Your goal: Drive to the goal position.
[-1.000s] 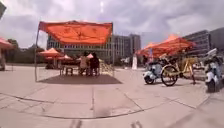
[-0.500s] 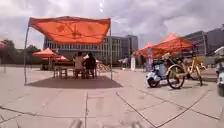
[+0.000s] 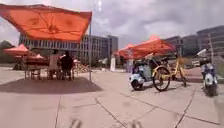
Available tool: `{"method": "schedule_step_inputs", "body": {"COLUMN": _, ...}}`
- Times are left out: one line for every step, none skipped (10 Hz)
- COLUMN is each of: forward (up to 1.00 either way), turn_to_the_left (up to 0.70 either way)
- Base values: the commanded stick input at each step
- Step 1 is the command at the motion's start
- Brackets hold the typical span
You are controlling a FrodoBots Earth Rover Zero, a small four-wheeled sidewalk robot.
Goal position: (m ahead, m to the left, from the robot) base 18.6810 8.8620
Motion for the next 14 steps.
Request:
{"method": "schedule_step_inputs", "body": {"forward": 0.85, "turn_to_the_left": -0.01}}
{"method": "schedule_step_inputs", "body": {"forward": 0.85, "turn_to_the_left": -0.01}}
{"method": "schedule_step_inputs", "body": {"forward": 0.85, "turn_to_the_left": -0.01}}
{"method": "schedule_step_inputs", "body": {"forward": 0.85, "turn_to_the_left": -0.01}}
{"method": "schedule_step_inputs", "body": {"forward": 0.85, "turn_to_the_left": -0.01}}
{"method": "schedule_step_inputs", "body": {"forward": 0.85, "turn_to_the_left": -0.01}}
{"method": "schedule_step_inputs", "body": {"forward": 0.85, "turn_to_the_left": -0.01}}
{"method": "schedule_step_inputs", "body": {"forward": 0.85, "turn_to_the_left": -0.01}}
{"method": "schedule_step_inputs", "body": {"forward": 0.85, "turn_to_the_left": -0.01}}
{"method": "schedule_step_inputs", "body": {"forward": 0.85, "turn_to_the_left": -0.01}}
{"method": "schedule_step_inputs", "body": {"forward": 0.85, "turn_to_the_left": -0.01}}
{"method": "schedule_step_inputs", "body": {"forward": 0.85, "turn_to_the_left": 0.01}}
{"method": "schedule_step_inputs", "body": {"forward": 0.85, "turn_to_the_left": 0.04}}
{"method": "schedule_step_inputs", "body": {"forward": 0.85, "turn_to_the_left": 0.09}}
